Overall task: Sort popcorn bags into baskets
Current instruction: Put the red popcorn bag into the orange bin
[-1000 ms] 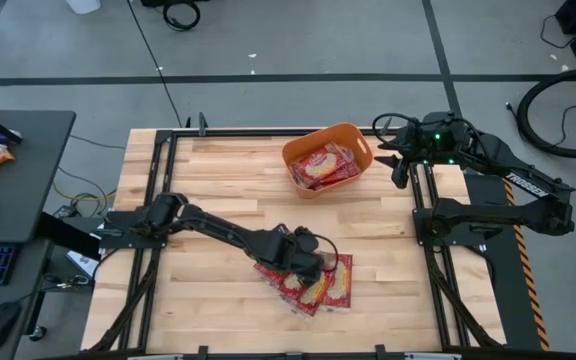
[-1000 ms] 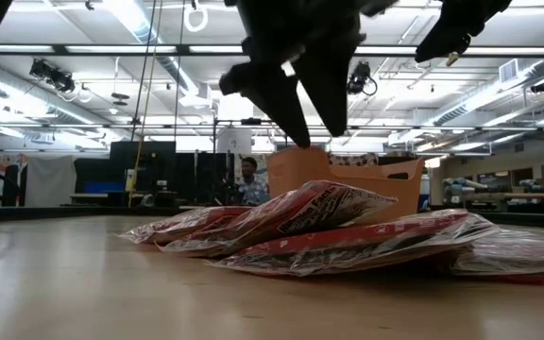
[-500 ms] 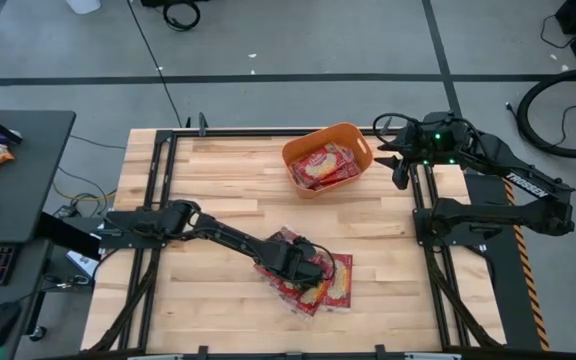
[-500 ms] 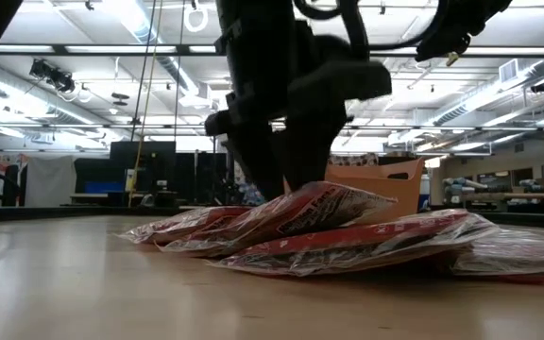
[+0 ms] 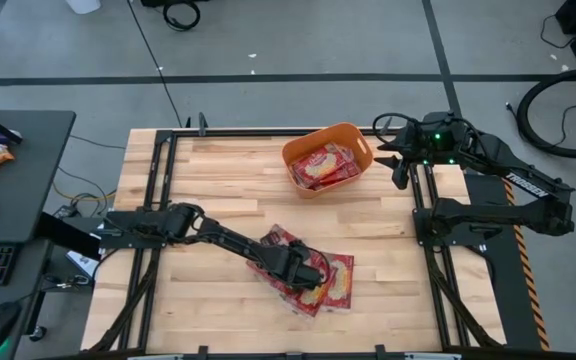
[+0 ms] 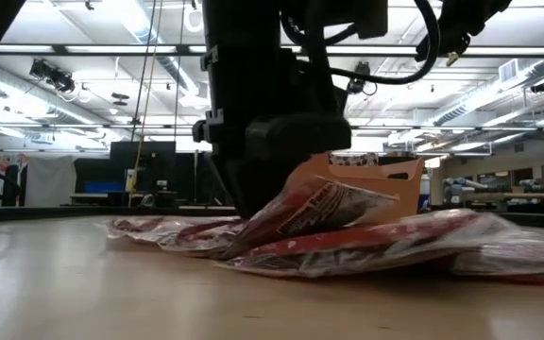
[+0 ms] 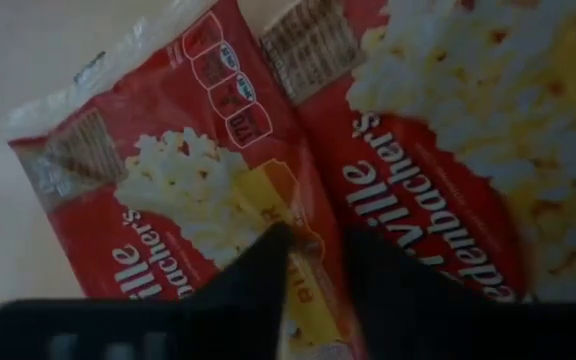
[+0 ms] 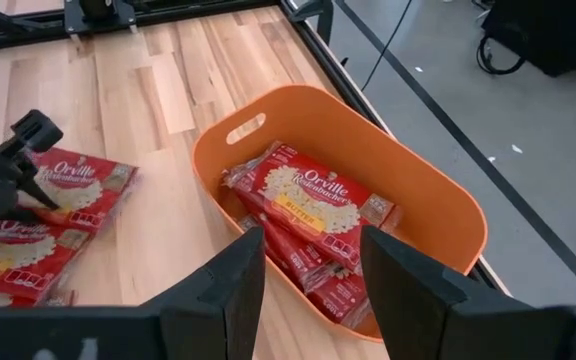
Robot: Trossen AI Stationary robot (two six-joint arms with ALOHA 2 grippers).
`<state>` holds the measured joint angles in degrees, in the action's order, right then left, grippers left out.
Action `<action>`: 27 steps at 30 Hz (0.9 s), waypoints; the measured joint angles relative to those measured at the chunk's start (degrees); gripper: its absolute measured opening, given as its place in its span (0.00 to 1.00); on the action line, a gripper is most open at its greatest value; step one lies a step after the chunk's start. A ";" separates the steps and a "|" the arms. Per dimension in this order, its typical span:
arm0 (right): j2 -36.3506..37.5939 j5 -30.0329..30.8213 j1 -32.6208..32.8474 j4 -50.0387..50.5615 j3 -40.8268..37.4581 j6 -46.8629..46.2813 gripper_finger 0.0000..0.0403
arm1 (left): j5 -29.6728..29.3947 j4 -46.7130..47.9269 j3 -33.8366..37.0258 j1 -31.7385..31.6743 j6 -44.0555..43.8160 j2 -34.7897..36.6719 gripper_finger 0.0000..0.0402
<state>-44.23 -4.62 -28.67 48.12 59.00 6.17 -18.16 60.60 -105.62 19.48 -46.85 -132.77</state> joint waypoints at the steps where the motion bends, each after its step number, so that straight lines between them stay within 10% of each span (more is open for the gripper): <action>1: -0.01 0.00 0.00 -0.03 0.00 0.01 0.42 | 0.01 0.22 0.02 -0.07 -0.04 -0.07 0.17; 4: 0.00 0.00 0.00 -0.07 0.00 0.01 0.42 | 0.37 0.73 0.03 -0.60 -0.80 0.05 0.03; 27: 0.00 0.33 0.01 -0.94 0.00 0.97 0.42 | -2.24 -11.26 -12.76 -9.64 19.10 6.01 0.00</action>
<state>-44.23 -4.29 -28.65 47.18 59.00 7.14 -20.40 49.34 -118.39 9.83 -27.75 -126.76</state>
